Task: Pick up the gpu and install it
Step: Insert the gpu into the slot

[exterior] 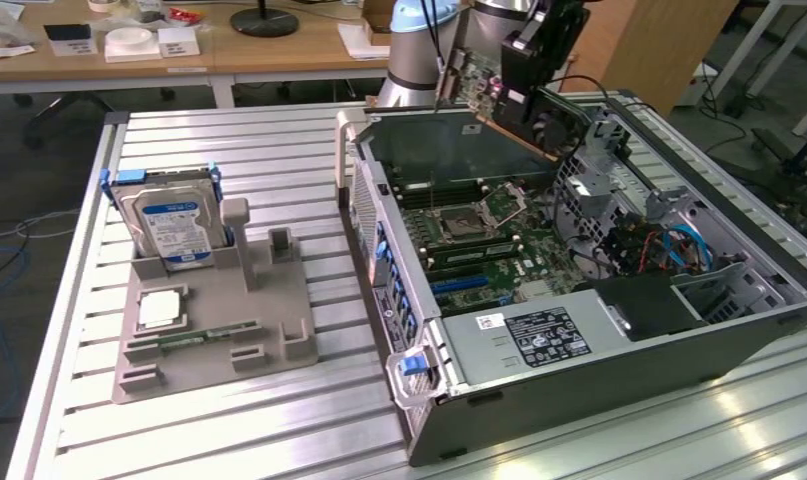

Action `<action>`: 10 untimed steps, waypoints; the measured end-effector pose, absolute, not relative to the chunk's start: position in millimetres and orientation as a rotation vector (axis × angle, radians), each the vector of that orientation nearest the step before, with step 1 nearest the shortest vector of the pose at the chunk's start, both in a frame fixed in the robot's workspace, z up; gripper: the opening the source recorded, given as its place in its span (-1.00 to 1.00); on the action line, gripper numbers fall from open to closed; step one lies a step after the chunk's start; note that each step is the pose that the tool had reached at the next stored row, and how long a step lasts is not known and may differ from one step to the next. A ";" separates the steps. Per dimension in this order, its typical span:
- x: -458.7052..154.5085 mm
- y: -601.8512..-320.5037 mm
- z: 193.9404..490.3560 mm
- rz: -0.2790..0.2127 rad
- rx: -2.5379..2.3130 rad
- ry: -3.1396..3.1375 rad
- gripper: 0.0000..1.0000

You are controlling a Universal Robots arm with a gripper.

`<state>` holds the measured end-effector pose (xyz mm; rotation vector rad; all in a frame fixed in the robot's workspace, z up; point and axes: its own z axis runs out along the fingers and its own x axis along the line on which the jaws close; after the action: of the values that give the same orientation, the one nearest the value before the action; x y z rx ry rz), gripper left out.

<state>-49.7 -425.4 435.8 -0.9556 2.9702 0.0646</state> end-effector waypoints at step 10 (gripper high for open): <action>-49.8 -425.4 435.8 0.066 -1.118 2.915 -0.44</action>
<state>-49.8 -425.4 435.8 -1.1177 2.9155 0.0663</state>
